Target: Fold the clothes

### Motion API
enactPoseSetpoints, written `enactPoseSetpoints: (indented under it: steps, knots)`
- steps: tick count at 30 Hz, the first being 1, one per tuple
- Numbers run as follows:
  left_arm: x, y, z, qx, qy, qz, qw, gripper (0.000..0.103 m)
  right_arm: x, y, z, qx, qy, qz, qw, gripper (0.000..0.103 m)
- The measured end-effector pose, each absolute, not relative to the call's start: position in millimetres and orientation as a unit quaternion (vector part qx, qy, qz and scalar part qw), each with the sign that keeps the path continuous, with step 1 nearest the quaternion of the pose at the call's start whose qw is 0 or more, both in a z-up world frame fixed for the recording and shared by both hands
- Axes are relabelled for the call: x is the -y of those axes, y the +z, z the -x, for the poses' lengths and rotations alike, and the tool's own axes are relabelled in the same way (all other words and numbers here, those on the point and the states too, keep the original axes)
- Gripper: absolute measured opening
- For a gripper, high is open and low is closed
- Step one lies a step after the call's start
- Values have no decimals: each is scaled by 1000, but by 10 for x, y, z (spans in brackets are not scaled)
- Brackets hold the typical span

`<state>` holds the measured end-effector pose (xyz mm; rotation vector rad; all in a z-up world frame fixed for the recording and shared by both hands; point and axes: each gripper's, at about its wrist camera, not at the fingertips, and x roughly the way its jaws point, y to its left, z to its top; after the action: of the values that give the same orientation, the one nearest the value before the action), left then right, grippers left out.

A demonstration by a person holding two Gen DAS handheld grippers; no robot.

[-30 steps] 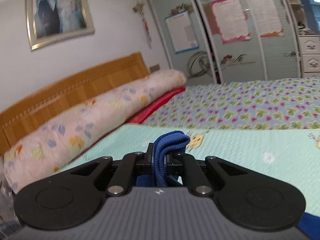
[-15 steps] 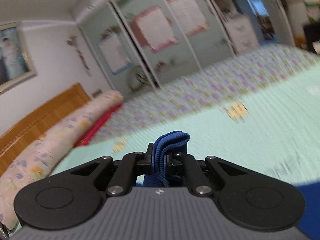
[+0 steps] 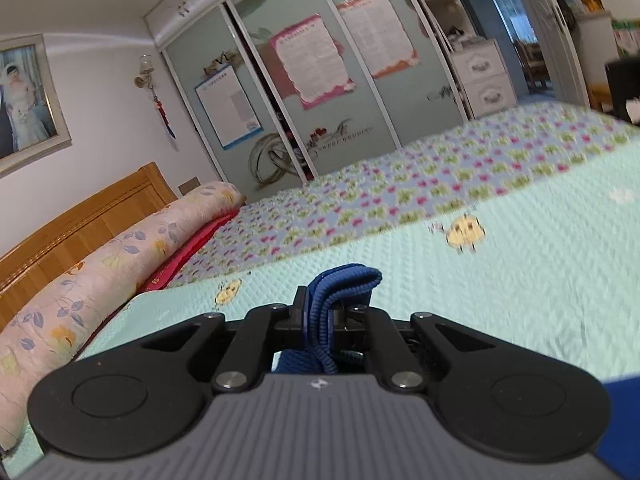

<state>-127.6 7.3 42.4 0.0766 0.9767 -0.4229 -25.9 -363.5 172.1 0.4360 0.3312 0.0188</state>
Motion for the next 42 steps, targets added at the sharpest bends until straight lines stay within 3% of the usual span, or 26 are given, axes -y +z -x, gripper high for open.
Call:
enactPoseSetpoints:
  steps: [9,14,17,20,25,28,32,34,37,42]
  knots:
    - [52,331,1128,-473,-212,24,855,7,3569,1911,113,-110,10,-179,978,7]
    - [-42,380,1160,-467,-237,74,849,33,3642,1491,-46,-193,-51,-145,969,9]
    - [-197,514,1284,-449,-267,106,846,36,3758,1137,-33,-252,-92,-155,951,15]
    - [-455,658,1457,-425,-257,105,862,46,3913,853,196,-275,-131,-207,930,20]
    - [-843,725,1717,-419,-229,100,873,47,3955,683,887,-265,-228,-234,907,23]
    - [-887,682,1883,-424,-227,82,873,47,3690,686,1373,-244,-183,-250,919,24]
    - [-764,637,2074,-425,-243,52,870,46,3276,666,1860,-235,-168,-236,928,38]
    - [-695,670,2163,-413,-253,30,874,46,3191,613,2022,-243,-162,-260,920,39]
    - [-634,679,2236,-400,-261,-2,879,46,3029,500,2224,-276,-95,-320,901,39]
    - [-734,705,2206,-395,-251,32,883,46,2327,316,2484,-341,109,-383,852,39]
